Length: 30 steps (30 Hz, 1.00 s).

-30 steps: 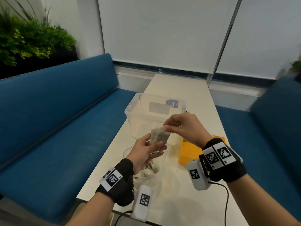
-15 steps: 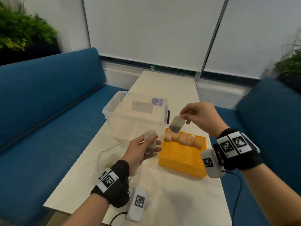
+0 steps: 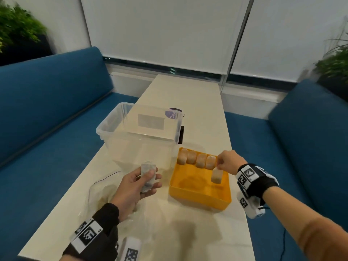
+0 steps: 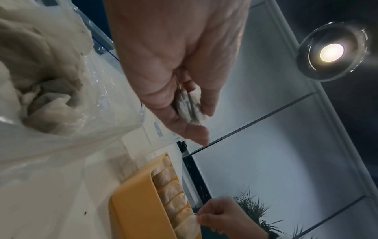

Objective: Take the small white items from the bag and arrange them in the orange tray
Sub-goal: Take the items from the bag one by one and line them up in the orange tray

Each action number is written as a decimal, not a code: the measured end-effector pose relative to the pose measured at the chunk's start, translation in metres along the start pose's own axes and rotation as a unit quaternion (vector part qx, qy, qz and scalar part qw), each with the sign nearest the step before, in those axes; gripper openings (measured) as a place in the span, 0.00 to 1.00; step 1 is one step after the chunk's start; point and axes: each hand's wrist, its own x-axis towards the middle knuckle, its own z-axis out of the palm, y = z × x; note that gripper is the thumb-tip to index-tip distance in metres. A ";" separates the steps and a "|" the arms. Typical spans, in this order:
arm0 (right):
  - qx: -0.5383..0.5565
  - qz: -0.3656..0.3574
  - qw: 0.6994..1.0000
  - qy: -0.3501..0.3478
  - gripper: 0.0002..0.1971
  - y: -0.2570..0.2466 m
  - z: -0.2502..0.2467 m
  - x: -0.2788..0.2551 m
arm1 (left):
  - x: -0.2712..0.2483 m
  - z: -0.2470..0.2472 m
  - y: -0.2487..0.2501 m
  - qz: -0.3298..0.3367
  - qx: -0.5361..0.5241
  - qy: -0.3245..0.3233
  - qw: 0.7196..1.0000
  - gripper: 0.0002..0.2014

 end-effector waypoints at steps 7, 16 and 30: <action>-0.095 0.050 0.994 0.032 0.09 0.004 0.015 0.027 | -0.004 -0.005 0.003 0.005 0.015 0.015 1.000 0.12; -0.085 0.042 0.993 0.067 0.09 0.007 0.008 0.034 | 0.001 0.001 0.005 -0.017 0.032 -0.004 0.999 0.11; 0.234 -0.245 0.940 0.035 0.12 -0.113 -0.060 -0.064 | 0.006 0.043 0.027 0.024 0.111 -0.134 0.984 0.14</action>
